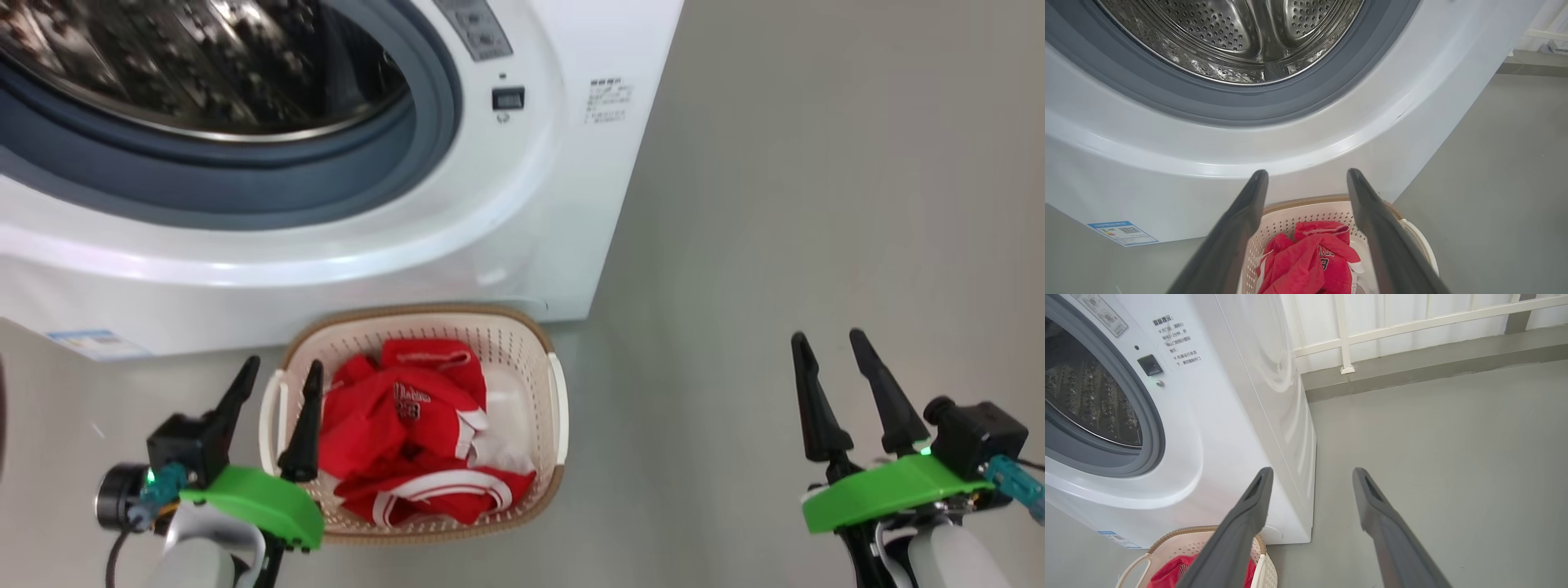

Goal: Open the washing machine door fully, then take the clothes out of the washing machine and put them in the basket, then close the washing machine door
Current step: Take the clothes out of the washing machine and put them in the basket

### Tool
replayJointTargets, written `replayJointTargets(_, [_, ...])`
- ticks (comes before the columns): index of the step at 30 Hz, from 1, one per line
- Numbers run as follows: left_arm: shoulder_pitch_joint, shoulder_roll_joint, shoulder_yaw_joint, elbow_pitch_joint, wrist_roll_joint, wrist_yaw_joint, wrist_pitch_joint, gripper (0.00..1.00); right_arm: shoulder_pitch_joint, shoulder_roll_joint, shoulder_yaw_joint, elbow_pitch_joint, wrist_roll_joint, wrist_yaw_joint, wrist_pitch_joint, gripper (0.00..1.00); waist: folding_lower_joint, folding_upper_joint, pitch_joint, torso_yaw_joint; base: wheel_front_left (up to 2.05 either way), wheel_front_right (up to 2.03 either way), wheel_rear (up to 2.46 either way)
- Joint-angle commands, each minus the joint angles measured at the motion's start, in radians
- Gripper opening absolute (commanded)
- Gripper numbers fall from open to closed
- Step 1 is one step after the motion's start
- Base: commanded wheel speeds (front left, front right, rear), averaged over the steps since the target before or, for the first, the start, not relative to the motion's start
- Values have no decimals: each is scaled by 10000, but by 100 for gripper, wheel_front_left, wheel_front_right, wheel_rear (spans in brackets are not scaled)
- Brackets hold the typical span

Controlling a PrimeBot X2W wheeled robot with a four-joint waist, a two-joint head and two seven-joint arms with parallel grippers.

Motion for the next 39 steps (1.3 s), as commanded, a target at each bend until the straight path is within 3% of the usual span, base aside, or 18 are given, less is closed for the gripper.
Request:
replayJointTargets(1, [259,193,421,-439,179,-56,-93,100,183,-43,172,-180,-227,63,-65,100,0,0,-607,117,0,0,0])
replayJointTargets(22, [2910,-36,1768,-3000,595,-56,-93,100,1480,-43,-190,-223,-636,63,-65,100,0,0,-2059,128,0,0,0])
replayJointTargets(39, [3554,-301,2270,-3701,615,-56,-93,100,1768,-43,-397,-358,-650,63,-65,100,0,0,-2075,138,0,0,0])
